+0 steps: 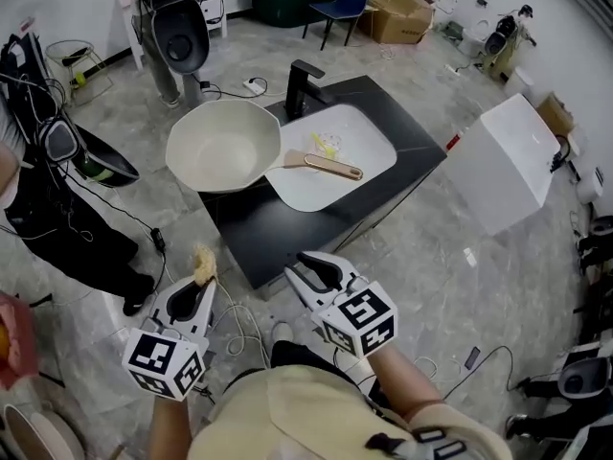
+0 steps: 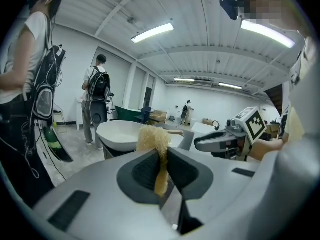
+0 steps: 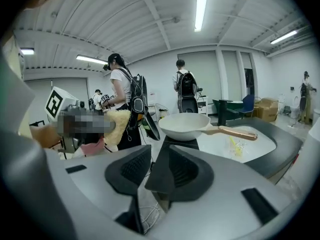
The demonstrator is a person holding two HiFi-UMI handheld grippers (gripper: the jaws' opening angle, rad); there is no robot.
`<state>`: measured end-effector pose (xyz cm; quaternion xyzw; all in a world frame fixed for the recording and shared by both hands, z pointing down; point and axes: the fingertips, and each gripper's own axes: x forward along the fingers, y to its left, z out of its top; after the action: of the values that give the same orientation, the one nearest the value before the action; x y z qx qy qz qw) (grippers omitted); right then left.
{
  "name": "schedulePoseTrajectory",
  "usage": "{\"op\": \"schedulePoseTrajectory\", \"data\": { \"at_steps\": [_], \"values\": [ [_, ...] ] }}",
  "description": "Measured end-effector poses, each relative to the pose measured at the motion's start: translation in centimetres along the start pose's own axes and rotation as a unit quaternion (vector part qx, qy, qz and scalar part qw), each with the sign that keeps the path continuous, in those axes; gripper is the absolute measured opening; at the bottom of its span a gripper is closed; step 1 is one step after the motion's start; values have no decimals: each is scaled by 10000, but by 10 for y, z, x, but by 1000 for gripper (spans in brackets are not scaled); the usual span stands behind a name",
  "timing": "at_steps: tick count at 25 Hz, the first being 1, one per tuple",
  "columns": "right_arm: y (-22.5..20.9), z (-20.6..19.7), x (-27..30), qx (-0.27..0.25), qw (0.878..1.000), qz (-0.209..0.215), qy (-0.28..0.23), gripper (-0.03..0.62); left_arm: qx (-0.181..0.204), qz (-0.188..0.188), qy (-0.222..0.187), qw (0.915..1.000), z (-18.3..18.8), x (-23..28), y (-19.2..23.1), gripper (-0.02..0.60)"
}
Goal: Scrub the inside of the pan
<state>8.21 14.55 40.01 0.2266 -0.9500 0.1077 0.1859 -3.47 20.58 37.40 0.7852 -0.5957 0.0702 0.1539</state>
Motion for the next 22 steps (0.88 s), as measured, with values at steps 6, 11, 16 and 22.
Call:
{"op": "schedulePoseTrajectory", "data": {
  "at_steps": [6, 11, 16, 22],
  "values": [
    [-60, 13, 22, -517, 9984, -170, 128, 172, 232, 144, -19, 9996, 32, 41, 18, 43],
    [-98, 25, 41, -993, 9936, -427, 315, 222, 494, 117, 161, 9986, 47, 65, 38, 43],
    [-128, 34, 62, -1319, 9878, -623, 546, 273, 665, -47, 222, 9975, 67, 99, 67, 43],
    [-157, 47, 93, -1477, 9791, -994, 984, 279, 886, -545, 374, 9939, 88, 144, 105, 43]
  ]
}}
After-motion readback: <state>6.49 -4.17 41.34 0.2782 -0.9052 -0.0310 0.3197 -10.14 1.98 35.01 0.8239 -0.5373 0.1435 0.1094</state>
